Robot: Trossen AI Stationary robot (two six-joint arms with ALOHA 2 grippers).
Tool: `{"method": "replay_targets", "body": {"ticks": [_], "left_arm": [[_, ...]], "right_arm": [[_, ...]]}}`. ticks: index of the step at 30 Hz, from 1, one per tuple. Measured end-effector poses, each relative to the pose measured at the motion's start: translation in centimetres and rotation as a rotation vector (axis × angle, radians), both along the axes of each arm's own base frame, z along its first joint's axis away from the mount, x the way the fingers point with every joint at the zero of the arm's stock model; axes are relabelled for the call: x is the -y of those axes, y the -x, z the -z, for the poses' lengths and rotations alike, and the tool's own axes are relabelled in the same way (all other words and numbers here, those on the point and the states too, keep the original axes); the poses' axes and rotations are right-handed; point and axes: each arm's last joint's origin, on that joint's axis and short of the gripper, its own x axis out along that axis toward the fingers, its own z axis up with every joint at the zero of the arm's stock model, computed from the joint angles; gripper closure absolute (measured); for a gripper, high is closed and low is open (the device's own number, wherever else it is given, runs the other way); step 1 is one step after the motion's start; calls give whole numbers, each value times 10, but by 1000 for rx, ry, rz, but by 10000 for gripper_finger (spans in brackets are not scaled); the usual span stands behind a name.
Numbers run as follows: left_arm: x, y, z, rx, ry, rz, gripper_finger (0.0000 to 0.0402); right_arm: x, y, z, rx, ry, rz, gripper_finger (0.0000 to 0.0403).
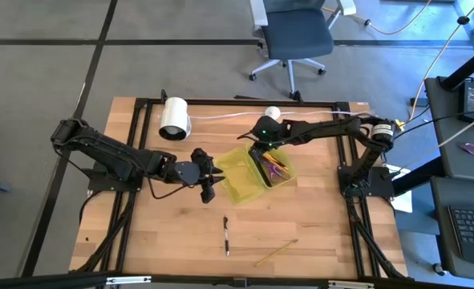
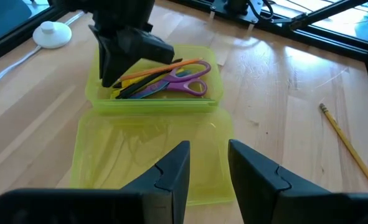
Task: Pick & place school supplies into a supply box
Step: Put the orange pencil into the yellow supply box, then put the transparent pen into the yellow supply box
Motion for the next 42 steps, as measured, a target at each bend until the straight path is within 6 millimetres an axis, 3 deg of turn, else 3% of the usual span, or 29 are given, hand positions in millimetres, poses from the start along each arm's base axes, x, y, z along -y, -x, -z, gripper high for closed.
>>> {"method": "replay_targets", "body": {"ticks": [15, 22, 27, 33, 42], "left_arm": [[0, 0, 0, 0, 0, 0, 299], [0, 0, 0, 0, 1, 0, 299], [0, 0, 0, 0, 1, 0, 299], [0, 0, 0, 0, 1, 0, 299], [0, 0, 0, 1, 1, 0, 299]], "right_arm": [[0, 0, 6, -25, -2, 6, 326], [0, 0, 6, -25, 0, 1, 290], [-4, 2, -9, 13, 38, -117, 282], [-31, 3, -40, 133, 48, -370, 282], [-96, 6, -67, 219, 107, -638, 282]]}}
